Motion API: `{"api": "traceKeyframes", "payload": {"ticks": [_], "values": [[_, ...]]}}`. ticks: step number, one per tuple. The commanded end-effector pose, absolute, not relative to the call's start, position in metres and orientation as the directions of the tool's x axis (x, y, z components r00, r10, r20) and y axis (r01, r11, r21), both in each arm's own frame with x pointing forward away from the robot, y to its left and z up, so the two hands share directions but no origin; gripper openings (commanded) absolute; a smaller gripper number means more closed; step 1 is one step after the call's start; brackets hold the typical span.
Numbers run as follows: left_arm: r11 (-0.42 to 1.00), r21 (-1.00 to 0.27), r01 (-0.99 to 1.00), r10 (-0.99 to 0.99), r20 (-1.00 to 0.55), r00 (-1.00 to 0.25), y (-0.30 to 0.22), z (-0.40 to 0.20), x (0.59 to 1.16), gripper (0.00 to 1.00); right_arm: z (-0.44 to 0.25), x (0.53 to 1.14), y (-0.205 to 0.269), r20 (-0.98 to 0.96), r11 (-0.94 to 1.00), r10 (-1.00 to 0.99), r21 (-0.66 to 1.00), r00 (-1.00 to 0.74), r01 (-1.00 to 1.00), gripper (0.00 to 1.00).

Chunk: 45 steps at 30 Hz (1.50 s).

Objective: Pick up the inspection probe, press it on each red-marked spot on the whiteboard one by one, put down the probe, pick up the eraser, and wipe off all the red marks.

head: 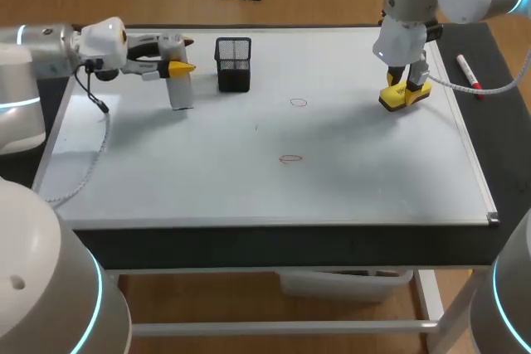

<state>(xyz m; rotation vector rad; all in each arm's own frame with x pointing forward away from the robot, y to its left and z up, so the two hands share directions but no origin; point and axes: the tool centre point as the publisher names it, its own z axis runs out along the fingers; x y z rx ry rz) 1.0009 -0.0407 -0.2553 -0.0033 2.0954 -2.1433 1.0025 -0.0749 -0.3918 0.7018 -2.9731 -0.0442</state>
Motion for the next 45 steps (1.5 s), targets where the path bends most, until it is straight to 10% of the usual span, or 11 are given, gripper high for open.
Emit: {"api": "traceKeyframes", "payload": {"ticks": [1,45], "values": [[-0.017,-0.994,0.104,-0.12,-0.101,-0.988,-0.031,-0.254,0.997,0.0,-0.391,1.004,-0.075,0.081,0.894,-0.449,0.046,-0.89,-0.446,0.0],[-0.008,-0.995,0.099,-0.137,-0.097,-0.986,-0.026,-0.252,0.995,0.0,-0.391,1.025,0.124,0.055,0.415,-0.909,-0.003,-0.414,-0.91,0.0]]}}
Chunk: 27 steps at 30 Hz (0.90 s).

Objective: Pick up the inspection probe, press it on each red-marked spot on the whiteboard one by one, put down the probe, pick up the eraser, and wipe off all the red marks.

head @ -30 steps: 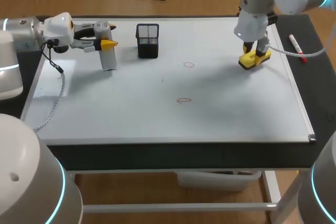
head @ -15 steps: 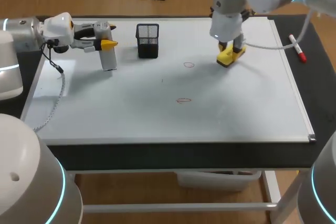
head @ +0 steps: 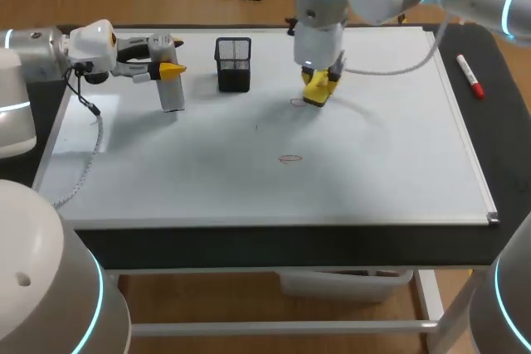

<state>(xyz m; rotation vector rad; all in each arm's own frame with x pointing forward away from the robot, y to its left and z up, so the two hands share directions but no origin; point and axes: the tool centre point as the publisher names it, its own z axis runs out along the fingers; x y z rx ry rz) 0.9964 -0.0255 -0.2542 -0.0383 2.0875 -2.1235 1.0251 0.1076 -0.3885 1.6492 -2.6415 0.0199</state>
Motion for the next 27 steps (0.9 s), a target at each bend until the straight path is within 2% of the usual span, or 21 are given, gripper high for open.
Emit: {"api": "traceKeyframes", "payload": {"ticks": [1,13,27], "values": [[-0.008,-0.995,0.099,-0.137,-0.097,-0.986,-0.026,-0.252,0.995,0.0,-0.391,1.023,0.129,0.053,0.399,-0.916,-0.005,-0.399,-0.917,0.0],[-0.008,-0.995,0.099,-0.137,-0.097,-0.986,-0.026,-0.252,0.995,0.0,-0.396,1.012,0.176,0.013,0.245,-0.969,-0.005,-0.245,-0.97,0.0],[-0.008,-0.995,0.099,-0.137,-0.097,-0.986,-0.026,-0.252,0.995,0.0,-0.41,1.009,0.184,0.005,0.181,-0.983,0.008,-0.181,-0.983,0.0]]}}
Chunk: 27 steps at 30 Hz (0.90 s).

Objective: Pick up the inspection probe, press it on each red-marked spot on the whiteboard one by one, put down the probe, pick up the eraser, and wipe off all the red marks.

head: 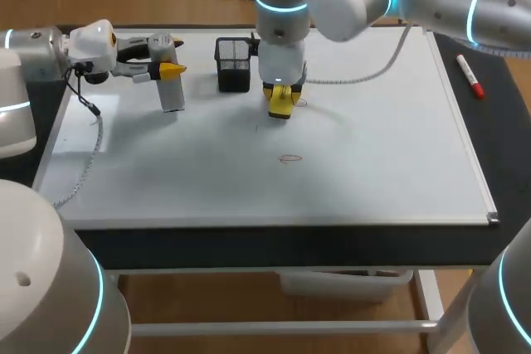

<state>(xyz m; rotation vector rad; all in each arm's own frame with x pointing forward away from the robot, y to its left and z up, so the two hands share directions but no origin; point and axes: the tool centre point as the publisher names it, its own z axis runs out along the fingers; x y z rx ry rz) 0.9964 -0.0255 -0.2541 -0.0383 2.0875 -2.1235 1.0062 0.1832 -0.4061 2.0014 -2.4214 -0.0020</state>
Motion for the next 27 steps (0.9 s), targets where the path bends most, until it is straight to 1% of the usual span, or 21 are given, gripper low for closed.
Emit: {"api": "traceKeyframes", "payload": {"ticks": [1,18,27], "values": [[-0.008,-0.995,0.099,-0.137,-0.097,-0.986,-0.026,-0.252,0.995,0.0,-0.411,1.009,0.184,0.005,0.177,-0.984,0.011,-0.177,-0.984,0.0],[-0.008,-0.995,0.099,-0.137,-0.097,-0.986,-0.026,-0.252,0.995,0.0,-0.421,1.014,0.18,0.024,0.155,-0.988,0.036,-0.154,-0.987,0.0],[-0.008,-0.995,0.099,-0.137,-0.097,-0.986,-0.026,-0.252,0.995,0.0,-0.427,1.014,0.168,0.039,0.172,-0.985,0.05,-0.17,-0.984,0.0]]}}
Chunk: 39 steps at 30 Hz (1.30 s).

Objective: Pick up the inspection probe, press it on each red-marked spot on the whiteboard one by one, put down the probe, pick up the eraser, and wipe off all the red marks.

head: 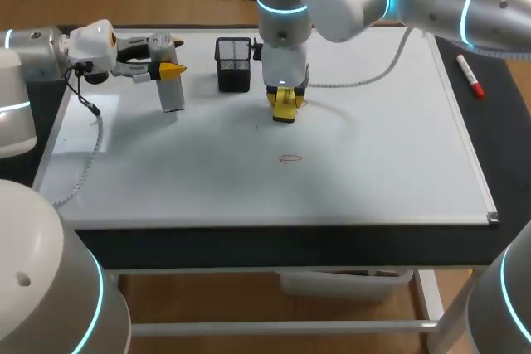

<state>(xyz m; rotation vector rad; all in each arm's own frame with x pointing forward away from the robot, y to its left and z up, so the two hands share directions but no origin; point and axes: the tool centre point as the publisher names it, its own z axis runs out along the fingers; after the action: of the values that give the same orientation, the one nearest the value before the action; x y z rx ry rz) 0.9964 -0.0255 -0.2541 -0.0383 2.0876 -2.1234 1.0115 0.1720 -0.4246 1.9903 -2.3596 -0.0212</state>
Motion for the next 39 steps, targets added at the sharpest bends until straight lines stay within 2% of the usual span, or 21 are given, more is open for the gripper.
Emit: {"api": "traceKeyframes", "payload": {"ticks": [1,28,39], "values": [[-0.008,-0.995,0.099,-0.137,-0.097,-0.986,-0.026,-0.252,0.995,0.0,-0.427,1.014,0.167,0.04,0.173,-0.984,0.05,-0.172,-0.984,0.0],[-0.008,-0.995,0.099,-0.137,-0.097,-0.986,-0.026,-0.252,0.995,0.0,-0.433,1.016,0.108,0.071,0.319,-0.947,0.056,-0.315,-0.946,0.0],[-0.008,-0.995,0.099,-0.137,-0.097,-0.986,-0.026,-0.252,0.995,0.0,-0.403,1.021,0.088,0.058,0.349,-0.936,0.015,-0.348,-0.937,0.0]]}}
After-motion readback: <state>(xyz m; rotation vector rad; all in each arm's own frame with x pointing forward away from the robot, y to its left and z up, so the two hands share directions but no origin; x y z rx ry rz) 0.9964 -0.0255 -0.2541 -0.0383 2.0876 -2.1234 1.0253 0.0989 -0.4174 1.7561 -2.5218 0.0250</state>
